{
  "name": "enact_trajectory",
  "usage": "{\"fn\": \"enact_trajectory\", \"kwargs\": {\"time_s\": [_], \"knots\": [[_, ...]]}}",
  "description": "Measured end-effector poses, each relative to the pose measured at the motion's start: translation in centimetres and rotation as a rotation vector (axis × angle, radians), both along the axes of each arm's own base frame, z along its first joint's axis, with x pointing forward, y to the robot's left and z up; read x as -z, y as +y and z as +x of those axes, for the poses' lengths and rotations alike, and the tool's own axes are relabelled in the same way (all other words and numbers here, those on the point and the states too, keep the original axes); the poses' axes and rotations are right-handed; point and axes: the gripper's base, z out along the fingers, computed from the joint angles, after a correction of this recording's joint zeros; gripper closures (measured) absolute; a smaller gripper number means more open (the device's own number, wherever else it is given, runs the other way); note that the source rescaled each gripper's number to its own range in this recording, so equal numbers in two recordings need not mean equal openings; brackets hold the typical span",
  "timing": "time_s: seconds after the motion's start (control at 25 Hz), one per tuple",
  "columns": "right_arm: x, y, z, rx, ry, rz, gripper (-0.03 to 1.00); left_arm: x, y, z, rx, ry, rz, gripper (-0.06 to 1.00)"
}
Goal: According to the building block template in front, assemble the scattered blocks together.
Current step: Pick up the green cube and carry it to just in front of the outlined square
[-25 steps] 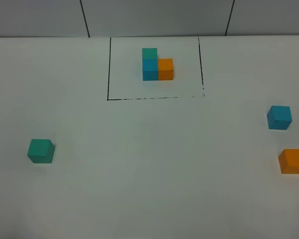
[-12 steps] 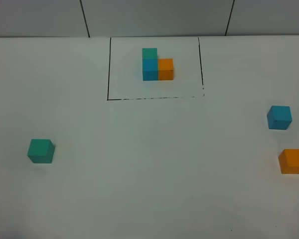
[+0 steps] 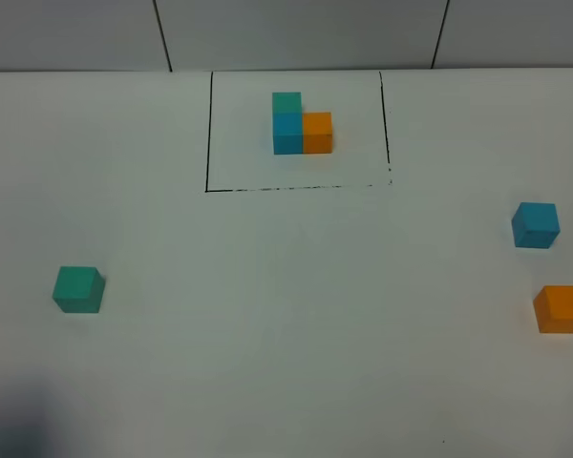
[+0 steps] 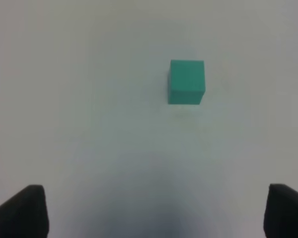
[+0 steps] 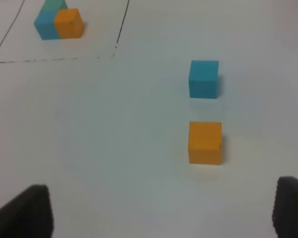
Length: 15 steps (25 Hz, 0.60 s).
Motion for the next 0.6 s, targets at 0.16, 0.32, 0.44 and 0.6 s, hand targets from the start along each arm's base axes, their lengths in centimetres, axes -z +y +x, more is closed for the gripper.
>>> {"fn": "enact_trajectory", "kwargs": {"time_s": [0.16,0.32,0.44,0.6], "knots": [[0.0,0.0,0.0,0.0,0.0,0.0,0.19,-1.5,-0.1,3.5,-0.014,0.085,-0.012,-0.05],[0.0,0.0,0.0,0.0,0.0,0.0,0.19,-2.6,-0.2,7.5,-0.055,0.178,-0.042,-0.06],[0.0,0.0,0.0,0.0,0.0,0.0,0.19,-2.7,-0.4,10.4,-0.062,0.248,-0.067,-0.06],[0.0,0.0,0.0,0.0,0.0,0.0,0.19,-1.5,-0.8,13.8,-0.063,0.349,-0.1,-0.06]]}}
